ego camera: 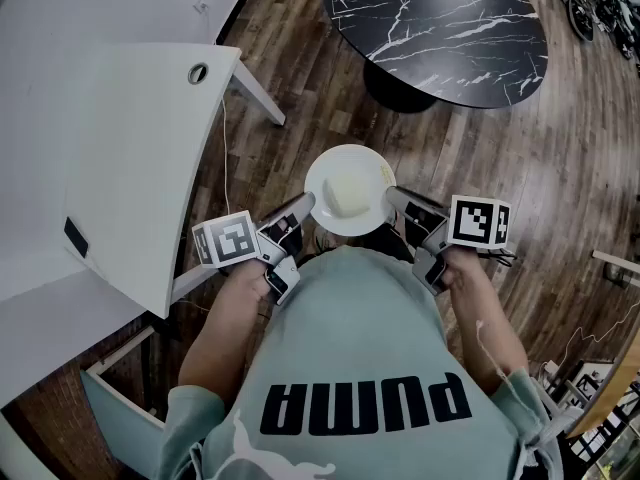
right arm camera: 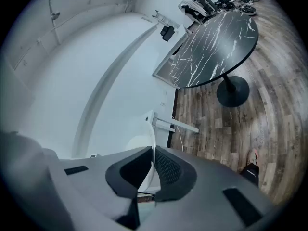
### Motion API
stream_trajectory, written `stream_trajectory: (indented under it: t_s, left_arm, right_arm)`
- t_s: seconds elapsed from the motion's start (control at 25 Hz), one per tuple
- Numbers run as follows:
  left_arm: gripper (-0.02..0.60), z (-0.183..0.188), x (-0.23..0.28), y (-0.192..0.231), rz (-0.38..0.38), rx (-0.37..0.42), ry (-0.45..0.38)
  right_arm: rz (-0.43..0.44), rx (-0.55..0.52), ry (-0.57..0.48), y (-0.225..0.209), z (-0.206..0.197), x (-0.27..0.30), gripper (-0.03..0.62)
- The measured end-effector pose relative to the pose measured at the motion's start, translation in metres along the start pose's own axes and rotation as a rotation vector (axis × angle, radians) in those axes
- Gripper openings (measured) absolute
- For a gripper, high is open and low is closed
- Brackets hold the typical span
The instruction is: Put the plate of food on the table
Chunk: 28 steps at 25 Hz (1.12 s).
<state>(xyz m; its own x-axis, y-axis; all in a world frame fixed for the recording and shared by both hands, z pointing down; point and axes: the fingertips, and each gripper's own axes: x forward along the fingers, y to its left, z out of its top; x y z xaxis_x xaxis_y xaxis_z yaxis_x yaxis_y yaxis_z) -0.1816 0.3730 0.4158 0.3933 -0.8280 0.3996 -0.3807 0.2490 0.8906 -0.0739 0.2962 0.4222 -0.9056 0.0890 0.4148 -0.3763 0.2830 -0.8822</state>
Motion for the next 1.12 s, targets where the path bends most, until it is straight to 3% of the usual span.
stream_trajectory:
  t_s: [0.72, 1.12]
  left_arm:
    - [0.023, -0.011, 0.113, -0.058, 0.031, 0.037, 0.025]
    - [0.023, -0.023, 0.162, -0.080, 0.030, 0.071, 0.060]
  right_arm:
    - [0.033, 0.011, -0.030, -0.056, 0.082, -0.079, 0.026]
    - [0.033, 0.031, -0.089, -0.084, 0.108, -0.121, 0.026]
